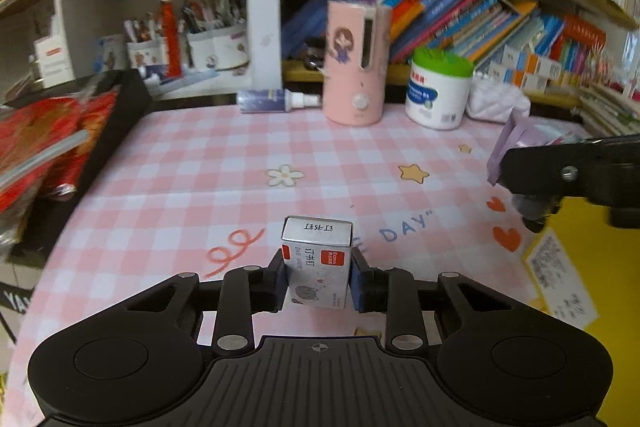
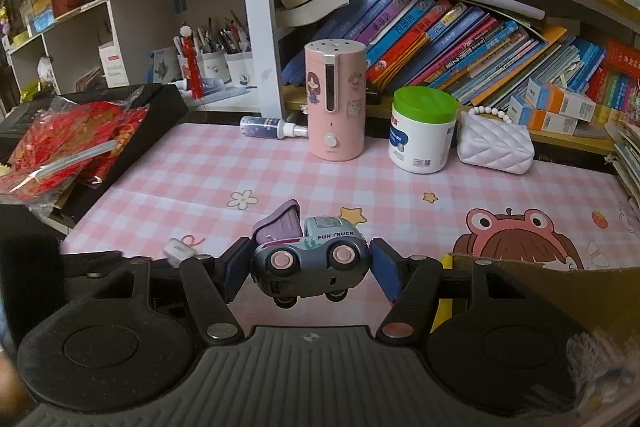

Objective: Organize objects
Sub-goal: 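Carry the medicine box and toy truck with both tools to the yellow box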

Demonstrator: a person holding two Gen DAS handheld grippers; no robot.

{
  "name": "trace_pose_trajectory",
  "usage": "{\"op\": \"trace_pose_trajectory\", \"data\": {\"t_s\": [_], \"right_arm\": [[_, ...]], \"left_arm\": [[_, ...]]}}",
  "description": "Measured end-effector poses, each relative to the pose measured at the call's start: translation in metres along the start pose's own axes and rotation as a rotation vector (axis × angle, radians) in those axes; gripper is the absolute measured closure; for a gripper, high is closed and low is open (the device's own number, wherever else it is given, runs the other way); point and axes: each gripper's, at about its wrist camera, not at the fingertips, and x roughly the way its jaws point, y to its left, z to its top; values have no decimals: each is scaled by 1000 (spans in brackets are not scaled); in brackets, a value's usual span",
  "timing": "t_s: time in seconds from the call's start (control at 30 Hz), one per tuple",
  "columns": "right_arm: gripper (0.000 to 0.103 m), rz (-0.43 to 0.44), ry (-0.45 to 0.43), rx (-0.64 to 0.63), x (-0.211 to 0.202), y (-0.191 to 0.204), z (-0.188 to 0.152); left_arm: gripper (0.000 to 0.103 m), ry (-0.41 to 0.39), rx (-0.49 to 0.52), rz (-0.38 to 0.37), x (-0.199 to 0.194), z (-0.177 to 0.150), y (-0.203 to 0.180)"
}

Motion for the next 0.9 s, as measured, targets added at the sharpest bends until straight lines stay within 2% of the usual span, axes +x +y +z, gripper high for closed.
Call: {"op": "trace_pose_trajectory", "data": {"t_s": [0.4, 0.9], "right_arm": [[42, 50, 10, -76, -47, 26, -30], [42, 18, 77, -64, -109, 46, -107]], "left_arm": [[75, -13, -129, 28, -104, -42, 34], [75, -19, -161, -2, -185, -100, 37]]}}
